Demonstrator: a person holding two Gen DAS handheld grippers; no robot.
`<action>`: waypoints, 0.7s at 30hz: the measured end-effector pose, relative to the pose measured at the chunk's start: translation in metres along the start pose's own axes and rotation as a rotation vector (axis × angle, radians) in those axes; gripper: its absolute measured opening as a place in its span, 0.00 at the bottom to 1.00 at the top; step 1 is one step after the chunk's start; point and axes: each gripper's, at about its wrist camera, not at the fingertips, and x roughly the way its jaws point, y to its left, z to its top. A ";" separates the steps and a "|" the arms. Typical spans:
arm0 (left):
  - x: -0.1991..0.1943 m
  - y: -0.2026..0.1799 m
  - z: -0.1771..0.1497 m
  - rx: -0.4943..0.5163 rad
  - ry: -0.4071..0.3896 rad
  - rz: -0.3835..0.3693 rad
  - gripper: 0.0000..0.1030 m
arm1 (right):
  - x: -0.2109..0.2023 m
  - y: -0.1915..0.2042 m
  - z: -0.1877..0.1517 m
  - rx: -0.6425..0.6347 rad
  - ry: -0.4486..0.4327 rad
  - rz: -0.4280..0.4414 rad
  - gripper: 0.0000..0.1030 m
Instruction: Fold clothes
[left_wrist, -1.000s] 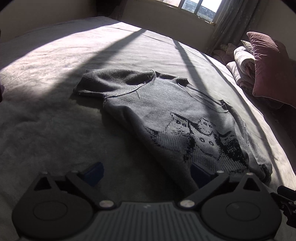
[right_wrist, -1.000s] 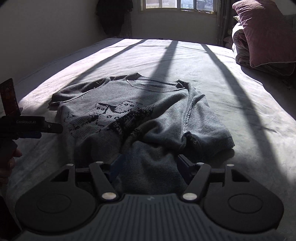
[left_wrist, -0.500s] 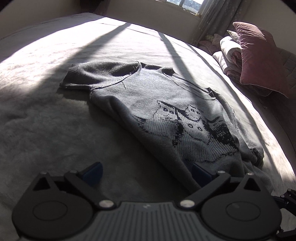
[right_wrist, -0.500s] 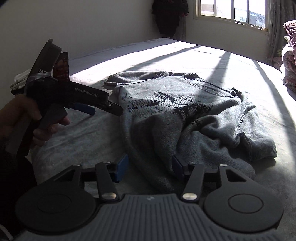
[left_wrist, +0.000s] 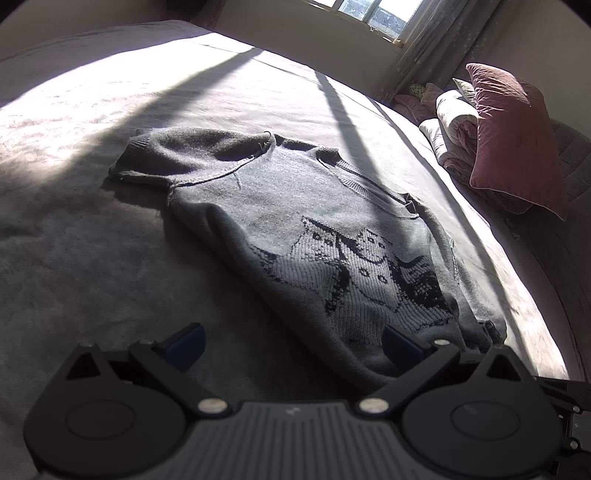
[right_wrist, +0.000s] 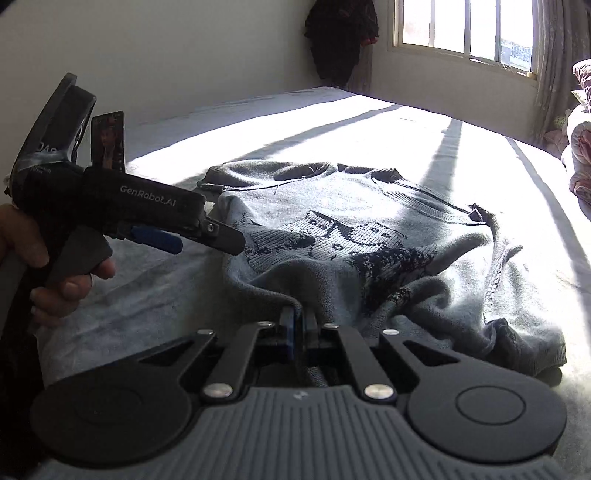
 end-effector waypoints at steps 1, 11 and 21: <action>0.000 0.000 0.002 0.001 -0.005 -0.001 0.99 | -0.004 -0.007 0.005 0.028 -0.030 -0.012 0.04; 0.023 -0.002 0.002 0.053 -0.025 0.043 0.89 | 0.002 -0.074 0.024 0.201 -0.119 -0.199 0.04; 0.044 -0.024 0.003 0.131 -0.044 0.031 0.77 | 0.058 -0.097 -0.010 0.176 0.089 -0.380 0.03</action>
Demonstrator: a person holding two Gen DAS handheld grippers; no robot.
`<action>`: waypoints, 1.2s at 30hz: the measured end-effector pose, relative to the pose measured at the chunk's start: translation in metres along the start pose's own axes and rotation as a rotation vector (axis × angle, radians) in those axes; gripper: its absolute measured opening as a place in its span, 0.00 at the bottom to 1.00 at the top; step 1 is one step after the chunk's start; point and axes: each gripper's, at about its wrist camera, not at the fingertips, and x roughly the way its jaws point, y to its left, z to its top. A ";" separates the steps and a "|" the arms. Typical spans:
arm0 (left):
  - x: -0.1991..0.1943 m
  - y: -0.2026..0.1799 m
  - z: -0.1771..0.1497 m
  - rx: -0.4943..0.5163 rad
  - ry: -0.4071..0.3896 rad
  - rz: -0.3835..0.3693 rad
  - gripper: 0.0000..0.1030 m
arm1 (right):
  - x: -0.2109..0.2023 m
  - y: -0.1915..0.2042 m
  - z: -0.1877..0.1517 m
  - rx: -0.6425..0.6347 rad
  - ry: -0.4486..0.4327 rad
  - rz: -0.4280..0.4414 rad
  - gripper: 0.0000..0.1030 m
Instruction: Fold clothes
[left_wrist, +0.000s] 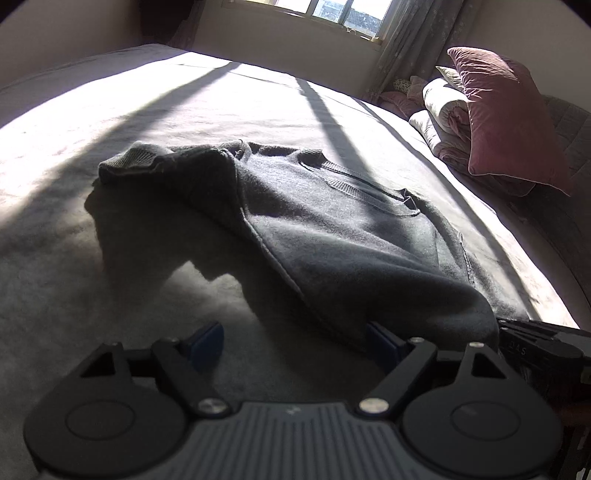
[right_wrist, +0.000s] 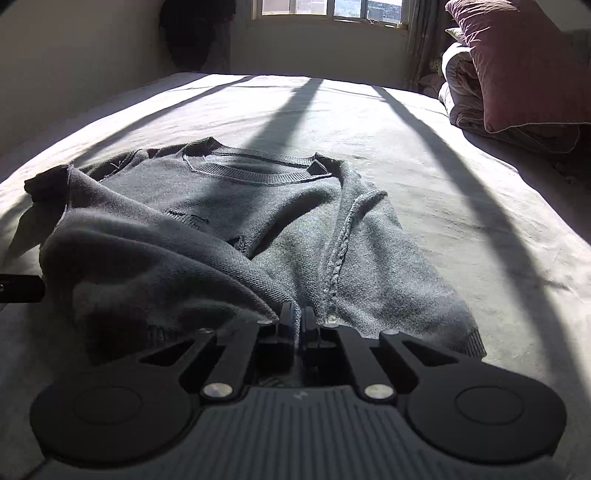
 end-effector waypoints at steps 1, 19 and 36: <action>0.002 -0.001 0.000 0.006 -0.002 0.006 0.76 | -0.003 0.003 0.001 -0.020 -0.005 -0.008 0.03; 0.012 -0.007 0.001 -0.101 -0.020 -0.093 0.04 | -0.087 0.029 0.009 -0.051 -0.111 0.390 0.47; -0.081 0.009 0.018 -0.097 -0.305 -0.164 0.03 | -0.076 0.083 -0.005 -0.215 -0.091 0.447 0.47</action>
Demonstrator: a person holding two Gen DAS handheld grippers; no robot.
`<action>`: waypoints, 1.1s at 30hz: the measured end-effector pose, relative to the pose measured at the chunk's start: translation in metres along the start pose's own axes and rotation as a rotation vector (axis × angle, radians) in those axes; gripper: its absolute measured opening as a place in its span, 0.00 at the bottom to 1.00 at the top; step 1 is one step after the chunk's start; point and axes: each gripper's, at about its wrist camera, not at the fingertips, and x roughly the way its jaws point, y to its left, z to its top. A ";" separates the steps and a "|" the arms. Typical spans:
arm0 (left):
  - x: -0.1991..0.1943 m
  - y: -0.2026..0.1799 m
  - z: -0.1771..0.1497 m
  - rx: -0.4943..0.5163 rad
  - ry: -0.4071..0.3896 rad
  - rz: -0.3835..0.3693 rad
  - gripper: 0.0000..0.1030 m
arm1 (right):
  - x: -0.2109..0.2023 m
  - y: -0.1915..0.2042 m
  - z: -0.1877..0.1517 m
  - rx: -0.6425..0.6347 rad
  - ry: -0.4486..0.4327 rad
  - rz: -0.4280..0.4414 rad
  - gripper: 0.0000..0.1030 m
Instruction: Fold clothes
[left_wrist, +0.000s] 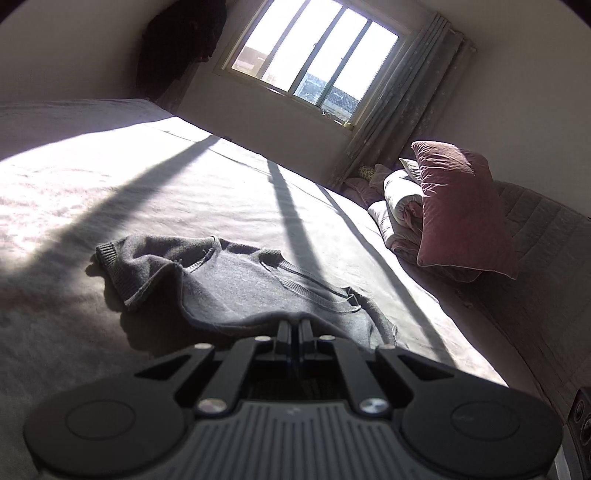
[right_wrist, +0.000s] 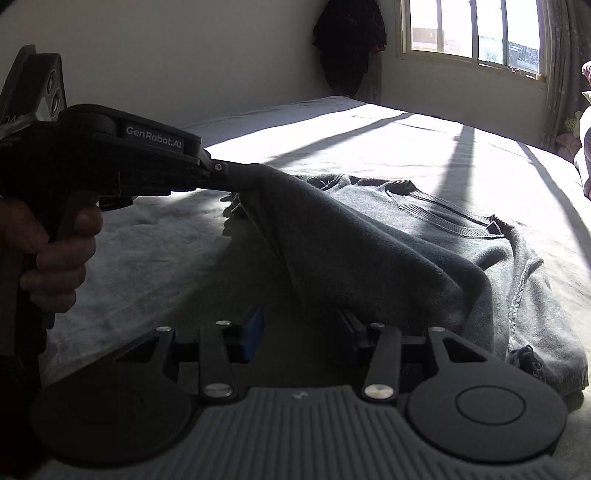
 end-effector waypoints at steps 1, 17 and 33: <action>-0.007 0.001 0.003 0.004 -0.026 -0.006 0.03 | 0.000 0.004 0.000 -0.012 -0.003 0.003 0.47; -0.028 0.044 0.016 -0.020 -0.073 0.042 0.03 | 0.009 0.017 0.005 -0.047 -0.049 -0.050 0.47; 0.033 0.101 0.011 -0.211 0.173 0.109 0.45 | 0.024 -0.020 -0.003 0.057 -0.004 -0.125 0.41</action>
